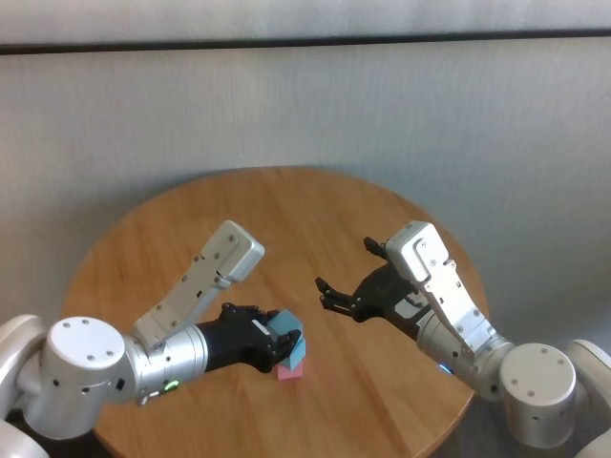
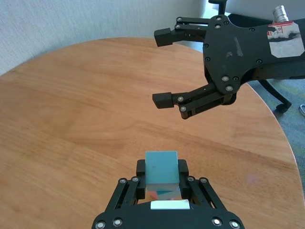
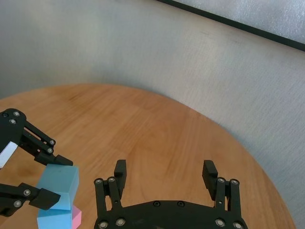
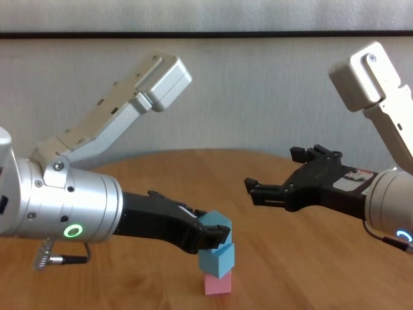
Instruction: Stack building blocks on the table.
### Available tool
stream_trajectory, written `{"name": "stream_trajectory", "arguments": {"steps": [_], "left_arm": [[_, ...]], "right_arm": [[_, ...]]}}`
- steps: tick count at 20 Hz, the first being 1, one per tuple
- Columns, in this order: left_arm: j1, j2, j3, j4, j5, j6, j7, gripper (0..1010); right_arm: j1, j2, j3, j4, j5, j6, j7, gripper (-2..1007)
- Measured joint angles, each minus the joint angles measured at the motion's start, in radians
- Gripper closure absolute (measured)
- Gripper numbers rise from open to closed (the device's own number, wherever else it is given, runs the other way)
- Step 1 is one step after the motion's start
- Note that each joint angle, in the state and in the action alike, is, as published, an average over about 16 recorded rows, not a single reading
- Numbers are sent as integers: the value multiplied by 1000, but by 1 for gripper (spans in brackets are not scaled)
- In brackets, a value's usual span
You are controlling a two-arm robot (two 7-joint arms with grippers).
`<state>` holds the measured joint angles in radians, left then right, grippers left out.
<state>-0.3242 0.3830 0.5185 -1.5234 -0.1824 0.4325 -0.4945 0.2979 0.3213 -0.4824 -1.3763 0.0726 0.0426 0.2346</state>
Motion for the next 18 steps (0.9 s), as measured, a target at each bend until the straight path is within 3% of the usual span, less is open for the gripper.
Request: {"name": "stream_trajectory", "arguments": {"steps": [8,18], "left_arm": [[1,0,-1,-1,0,1,0,530],[11,1,-10,-15,-14,-6,7,237]], "right_arm": [[0,0,0,0,0,0,0,0],[0,0,0,0,0,0,0,1]]}}
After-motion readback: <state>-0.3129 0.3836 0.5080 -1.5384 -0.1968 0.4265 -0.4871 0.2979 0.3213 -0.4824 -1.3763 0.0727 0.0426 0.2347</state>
